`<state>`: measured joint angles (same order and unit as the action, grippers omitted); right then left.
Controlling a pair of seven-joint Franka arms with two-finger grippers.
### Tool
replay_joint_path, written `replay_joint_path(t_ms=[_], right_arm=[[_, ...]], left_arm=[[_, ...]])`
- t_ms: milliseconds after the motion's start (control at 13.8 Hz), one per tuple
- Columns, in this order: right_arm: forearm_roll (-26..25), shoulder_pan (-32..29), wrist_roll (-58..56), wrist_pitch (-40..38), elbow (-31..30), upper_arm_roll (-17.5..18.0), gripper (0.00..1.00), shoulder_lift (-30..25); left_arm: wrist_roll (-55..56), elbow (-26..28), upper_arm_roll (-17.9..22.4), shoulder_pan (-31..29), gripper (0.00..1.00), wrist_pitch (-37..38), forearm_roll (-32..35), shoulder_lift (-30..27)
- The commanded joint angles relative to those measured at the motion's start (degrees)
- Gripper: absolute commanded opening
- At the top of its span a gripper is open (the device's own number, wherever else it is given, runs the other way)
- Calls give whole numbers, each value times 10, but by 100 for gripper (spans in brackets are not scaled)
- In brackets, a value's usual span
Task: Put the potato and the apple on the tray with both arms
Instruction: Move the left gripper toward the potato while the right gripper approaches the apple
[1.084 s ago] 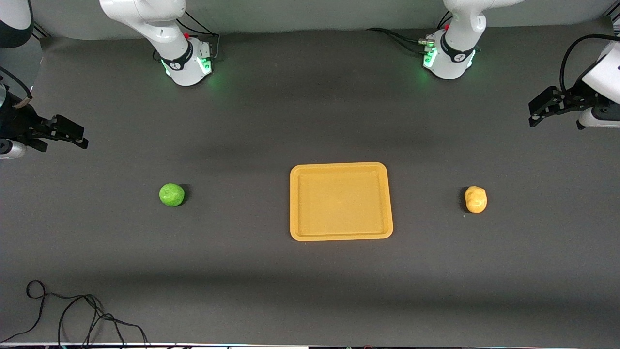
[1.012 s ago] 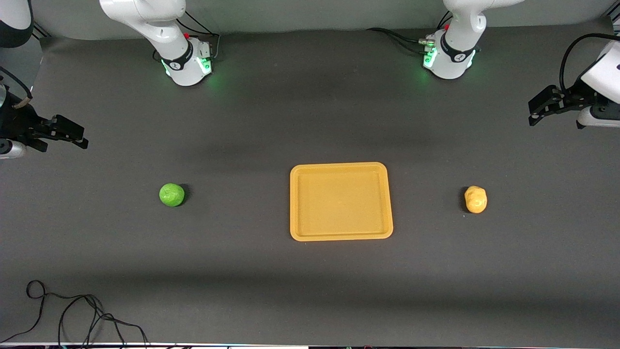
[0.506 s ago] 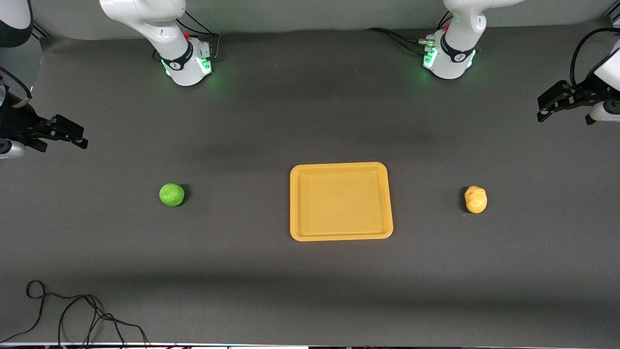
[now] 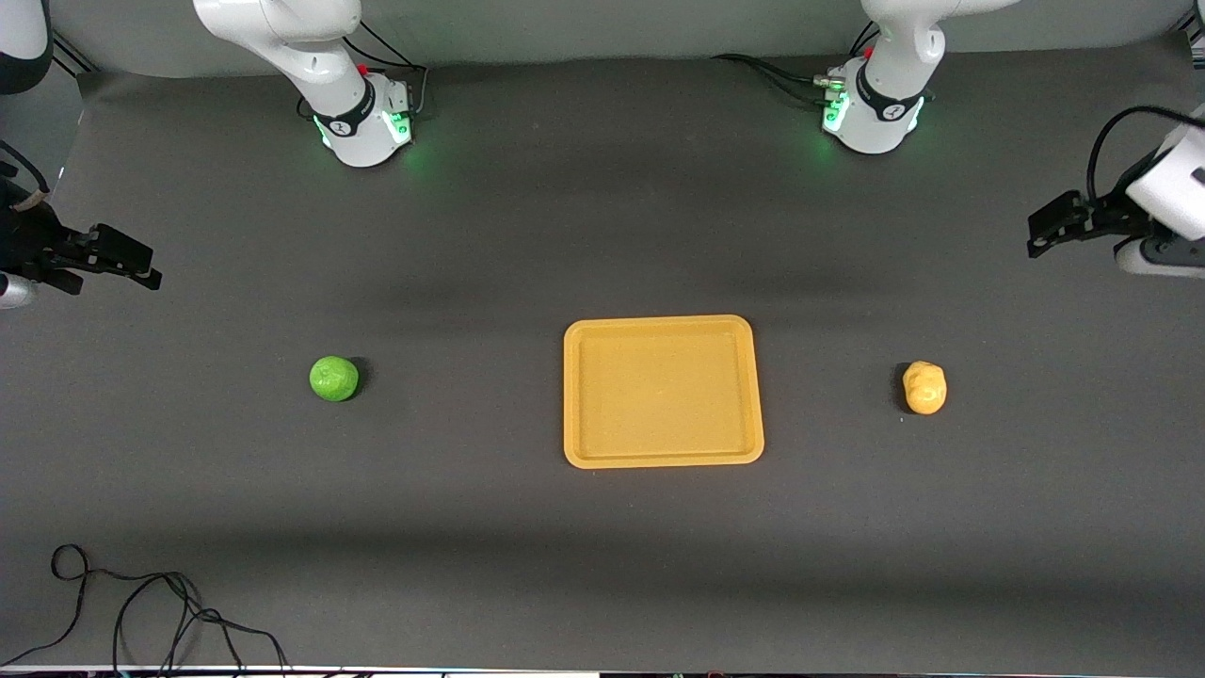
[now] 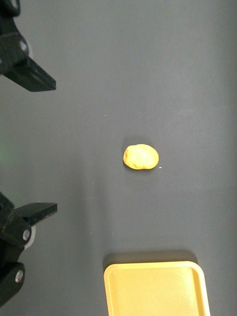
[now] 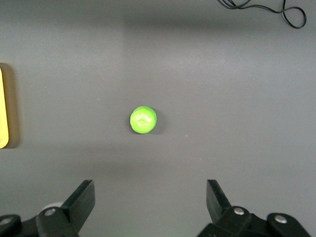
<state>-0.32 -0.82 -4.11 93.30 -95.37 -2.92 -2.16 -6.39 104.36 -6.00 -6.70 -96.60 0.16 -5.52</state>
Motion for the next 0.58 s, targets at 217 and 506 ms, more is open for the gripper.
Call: replay_joint_path(t_ms=[217,506], right_arm=[[6,0,-8,-15,-6,-16,100,-1],[40,6,-5,20,-22,-24,100,15]], left_arm=[[-14,1,-1,1,100,-60,18,92],[-16,59,-1,-1,100,-167,28,130]])
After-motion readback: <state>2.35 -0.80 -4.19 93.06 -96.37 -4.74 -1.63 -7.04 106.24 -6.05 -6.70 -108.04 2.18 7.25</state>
